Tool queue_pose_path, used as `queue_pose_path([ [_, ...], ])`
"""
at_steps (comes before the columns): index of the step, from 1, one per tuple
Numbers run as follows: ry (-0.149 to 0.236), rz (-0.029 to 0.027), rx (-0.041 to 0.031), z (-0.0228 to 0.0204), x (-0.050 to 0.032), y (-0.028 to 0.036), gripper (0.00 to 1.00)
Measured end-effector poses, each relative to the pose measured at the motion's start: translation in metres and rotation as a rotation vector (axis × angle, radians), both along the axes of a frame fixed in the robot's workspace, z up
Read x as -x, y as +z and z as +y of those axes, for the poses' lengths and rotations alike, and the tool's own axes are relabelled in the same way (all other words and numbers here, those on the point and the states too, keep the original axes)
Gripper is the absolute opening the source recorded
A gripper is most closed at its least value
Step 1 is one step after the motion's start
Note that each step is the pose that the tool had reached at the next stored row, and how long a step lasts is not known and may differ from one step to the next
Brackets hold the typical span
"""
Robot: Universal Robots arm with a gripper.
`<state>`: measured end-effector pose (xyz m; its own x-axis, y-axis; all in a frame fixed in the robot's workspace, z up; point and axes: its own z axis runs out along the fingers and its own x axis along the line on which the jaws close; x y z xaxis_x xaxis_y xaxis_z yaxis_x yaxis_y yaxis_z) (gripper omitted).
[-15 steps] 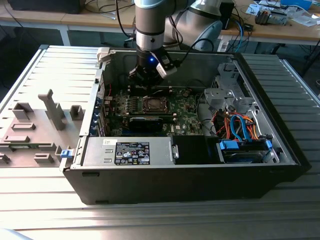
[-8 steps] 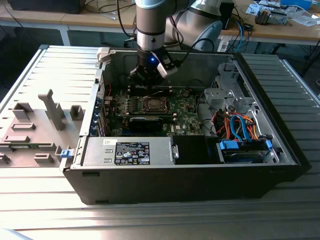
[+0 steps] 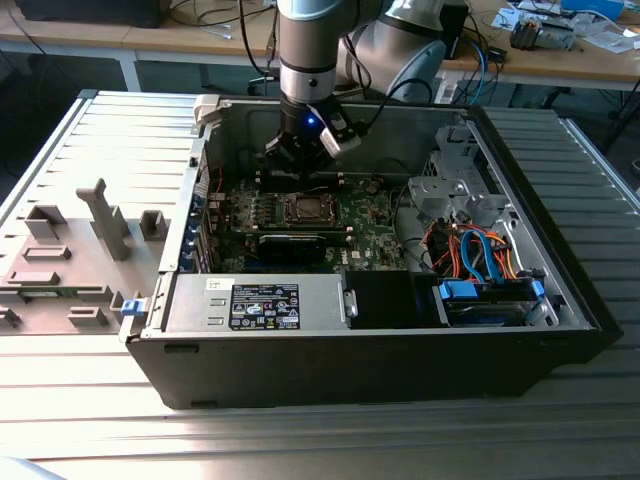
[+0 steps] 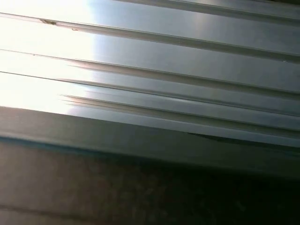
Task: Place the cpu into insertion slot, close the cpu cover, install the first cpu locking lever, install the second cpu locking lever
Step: 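Install the first cpu locking lever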
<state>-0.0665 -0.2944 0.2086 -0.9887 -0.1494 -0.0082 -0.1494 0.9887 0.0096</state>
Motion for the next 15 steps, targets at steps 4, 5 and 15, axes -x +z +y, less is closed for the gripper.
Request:
queue_pose_path([
  [4, 0.000, 0.0016, 0.0000, 0.0000, -0.0075, -0.0030, 0.11],
  [5, 0.000, 0.0021, 0.0001, 0.0000, -0.0090, -0.0035, 0.11],
  [15, 0.000, 0.0051, -0.0003, -0.0001, -0.0246, -0.0064, 0.11],
])
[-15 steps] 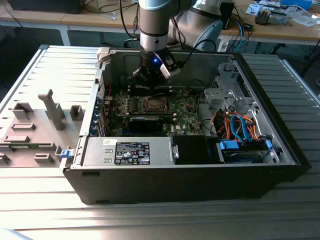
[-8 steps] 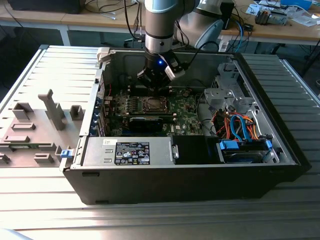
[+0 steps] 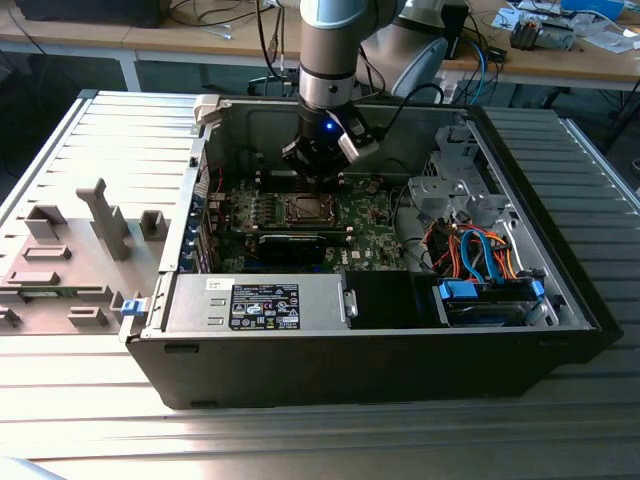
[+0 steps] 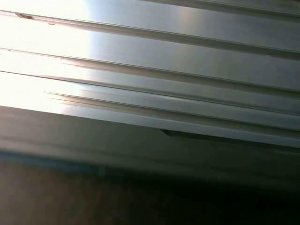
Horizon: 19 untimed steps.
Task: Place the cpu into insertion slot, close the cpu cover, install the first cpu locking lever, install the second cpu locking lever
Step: 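Install the first cpu locking lever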
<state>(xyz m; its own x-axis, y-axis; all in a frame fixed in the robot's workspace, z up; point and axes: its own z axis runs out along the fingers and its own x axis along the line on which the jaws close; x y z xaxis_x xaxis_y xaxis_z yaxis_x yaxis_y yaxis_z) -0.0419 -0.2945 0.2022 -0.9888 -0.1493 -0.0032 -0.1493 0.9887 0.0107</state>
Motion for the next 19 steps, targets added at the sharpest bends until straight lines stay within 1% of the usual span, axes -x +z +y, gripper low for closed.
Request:
queue_pose_path([
  [2, 0.000, 0.0001, -0.0018, 0.0000, -0.0009, -0.0001, 0.11],
  [5, 0.001, 0.0001, -0.0091, 0.0003, -0.0009, -0.0002, 0.11],
  [6, 0.001, 0.0001, -0.0104, 0.0005, -0.0009, -0.0002, 0.11],
  [9, 0.001, -0.0001, -0.0121, 0.0021, -0.0010, 0.0004, 0.11],
  [15, 0.001, -0.0004, -0.0116, 0.0021, -0.0009, 0.0073, 0.11],
  [16, 0.001, -0.0005, -0.0118, 0.0018, -0.0009, 0.0081, 0.11],
  [18, 0.001, -0.0005, -0.0118, -0.0007, -0.0009, 0.0082, 0.11],
  [19, 0.001, -0.0004, -0.0116, -0.0049, -0.0009, 0.0083, 0.11],
])
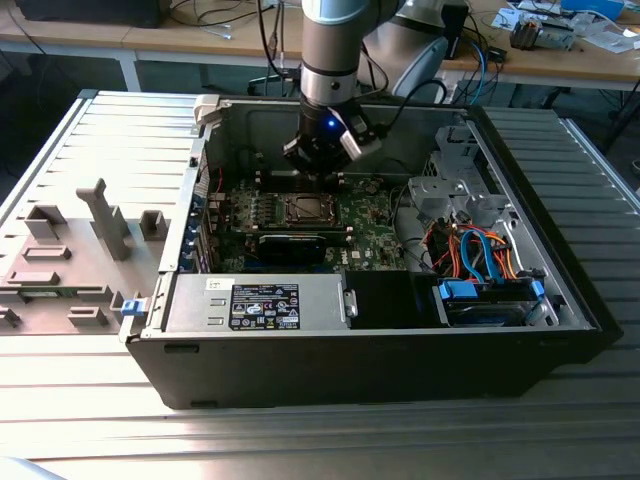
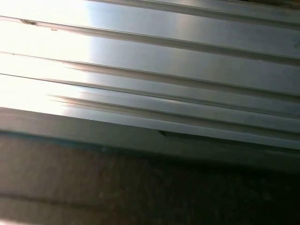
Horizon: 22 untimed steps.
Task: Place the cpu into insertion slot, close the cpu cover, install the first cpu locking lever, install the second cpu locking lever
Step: 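Install the first cpu locking lever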
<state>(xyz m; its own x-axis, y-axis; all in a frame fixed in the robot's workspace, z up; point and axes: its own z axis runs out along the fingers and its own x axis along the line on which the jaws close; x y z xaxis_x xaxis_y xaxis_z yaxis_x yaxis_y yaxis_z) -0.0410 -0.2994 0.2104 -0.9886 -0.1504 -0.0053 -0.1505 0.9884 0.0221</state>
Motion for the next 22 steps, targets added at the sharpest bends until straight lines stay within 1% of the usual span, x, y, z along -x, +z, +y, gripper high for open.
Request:
queue_pose_path([
  [1, 0.000, 0.0000, -0.0001, -0.0058, 0.0000, 0.0000, 0.11],
  [3, 0.000, -0.0001, -0.0001, -0.0116, 0.0000, 0.0000, 0.11],
  [5, 0.000, 0.0000, 0.0000, -0.0187, 0.0000, 0.0000, 0.11],
  [6, 0.000, -0.0001, 0.0000, -0.0241, -0.0001, 0.0000, 0.11],
  [8, 0.000, 0.0000, 0.0000, -0.0306, 0.0000, 0.0000, 0.11],
  [9, 0.000, -0.0001, -0.0001, -0.0367, 0.0000, 0.0000, 0.11],
  [10, 0.000, 0.0000, -0.0001, -0.0418, 0.0000, 0.0000, 0.11],
  [11, 0.000, 0.0000, -0.0001, -0.0458, 0.0000, 0.0000, 0.11],
  [12, 0.000, -0.0001, -0.0001, -0.0489, 0.0000, 0.0000, 0.11],
  [14, 0.000, 0.0000, 0.0000, -0.0538, 0.0000, 0.0005, 0.11],
  [15, 0.000, 0.0000, 0.0001, -0.0547, 0.0000, 0.0011, 0.11],
  [17, 0.000, 0.0000, -0.0001, -0.0556, 0.0000, 0.0028, 0.11],
  [20, 0.000, 0.0000, -0.0001, -0.0564, 0.0000, 0.0076, 0.11],
  [22, 0.000, -0.0001, 0.0000, -0.0565, 0.0000, 0.0122, 0.11],
])
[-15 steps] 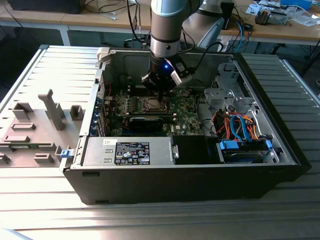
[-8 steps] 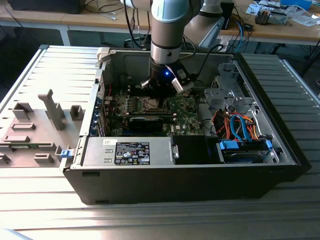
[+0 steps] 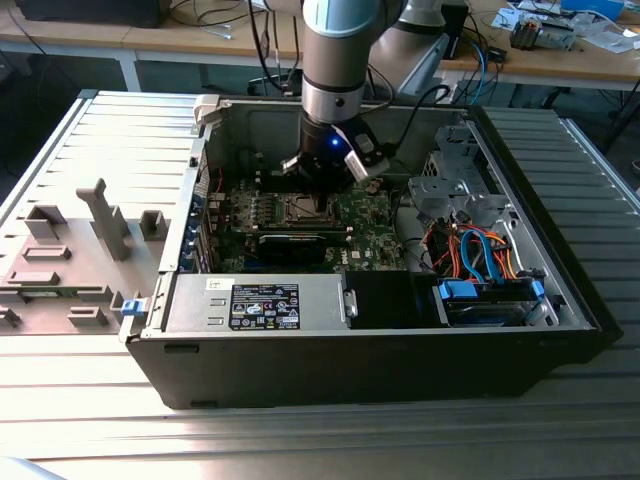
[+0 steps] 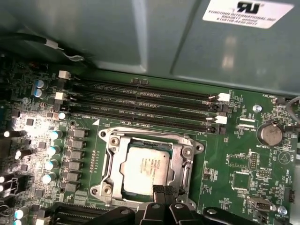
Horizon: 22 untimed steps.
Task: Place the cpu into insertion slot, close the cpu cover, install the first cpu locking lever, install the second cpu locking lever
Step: 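Install the first cpu locking lever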
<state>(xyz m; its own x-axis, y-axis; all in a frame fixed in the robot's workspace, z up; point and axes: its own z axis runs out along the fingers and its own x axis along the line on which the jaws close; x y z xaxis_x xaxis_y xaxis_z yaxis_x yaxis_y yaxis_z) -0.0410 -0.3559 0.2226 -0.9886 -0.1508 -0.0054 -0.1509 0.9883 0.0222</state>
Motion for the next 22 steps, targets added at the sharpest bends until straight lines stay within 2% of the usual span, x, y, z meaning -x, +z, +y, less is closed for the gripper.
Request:
queue_pose_path([
  [7, 0.000, 0.0000, 0.0000, -0.0001, 0.0000, 0.0133, 0.11],
  [12, 0.000, 0.0000, 0.0000, -0.0001, 0.0000, 0.0198, 0.11],
  [22, 0.000, 0.0000, -0.0001, -0.0001, 0.0000, 0.0373, 0.11],
])
